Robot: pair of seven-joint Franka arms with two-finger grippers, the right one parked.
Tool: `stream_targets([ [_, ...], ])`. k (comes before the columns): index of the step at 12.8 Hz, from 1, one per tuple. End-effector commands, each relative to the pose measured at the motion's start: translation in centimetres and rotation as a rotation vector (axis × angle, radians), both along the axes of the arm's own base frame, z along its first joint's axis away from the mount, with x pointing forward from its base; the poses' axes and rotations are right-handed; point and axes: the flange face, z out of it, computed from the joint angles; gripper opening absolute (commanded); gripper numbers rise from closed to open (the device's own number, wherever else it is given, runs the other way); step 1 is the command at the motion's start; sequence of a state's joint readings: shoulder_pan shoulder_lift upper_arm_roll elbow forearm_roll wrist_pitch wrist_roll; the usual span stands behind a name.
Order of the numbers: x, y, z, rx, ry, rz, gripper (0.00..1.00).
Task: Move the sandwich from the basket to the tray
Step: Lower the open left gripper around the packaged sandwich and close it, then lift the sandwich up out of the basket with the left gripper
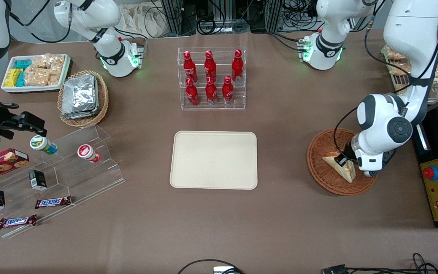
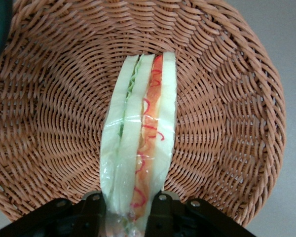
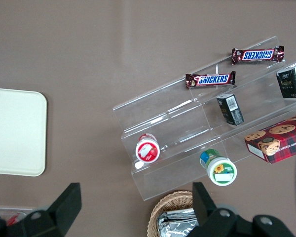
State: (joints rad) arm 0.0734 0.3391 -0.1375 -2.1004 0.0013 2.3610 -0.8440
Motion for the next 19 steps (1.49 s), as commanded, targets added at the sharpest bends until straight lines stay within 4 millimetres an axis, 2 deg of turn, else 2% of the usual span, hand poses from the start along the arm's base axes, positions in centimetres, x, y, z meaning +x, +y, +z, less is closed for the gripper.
stream_targets([
  [1, 0.8, 0.3, 1.8, -0.003, -0.013, 0.019, 0.0],
  [2, 1.2, 0.4, 3.1, -0.002, 0.005, 0.01, 0.0],
  [3, 1.8, 0.4, 5.3, 0.001, 0.022, -0.005, 0.0],
  [8, 4.6, -0.3, 17.3, 0.005, 0.043, -0.043, 0.0],
  [9, 4.8, -0.4, 20.2, 0.004, 0.045, -0.046, 0.0],
  [11, 5.1, -2.0, 25.5, -0.006, 0.042, -0.08, 0.0],
  [13, 5.3, -4.7, 29.2, -0.029, -0.015, -0.223, 0.0],
  [16, 4.6, -10.7, 30.2, -0.074, -0.05, -0.499, 0.0],
  [17, 4.3, -13.2, 29.8, -0.087, -0.049, -0.545, 0.0],
  [19, 3.7, -18.6, 27.1, -0.097, -0.017, -0.636, 0.0],
])
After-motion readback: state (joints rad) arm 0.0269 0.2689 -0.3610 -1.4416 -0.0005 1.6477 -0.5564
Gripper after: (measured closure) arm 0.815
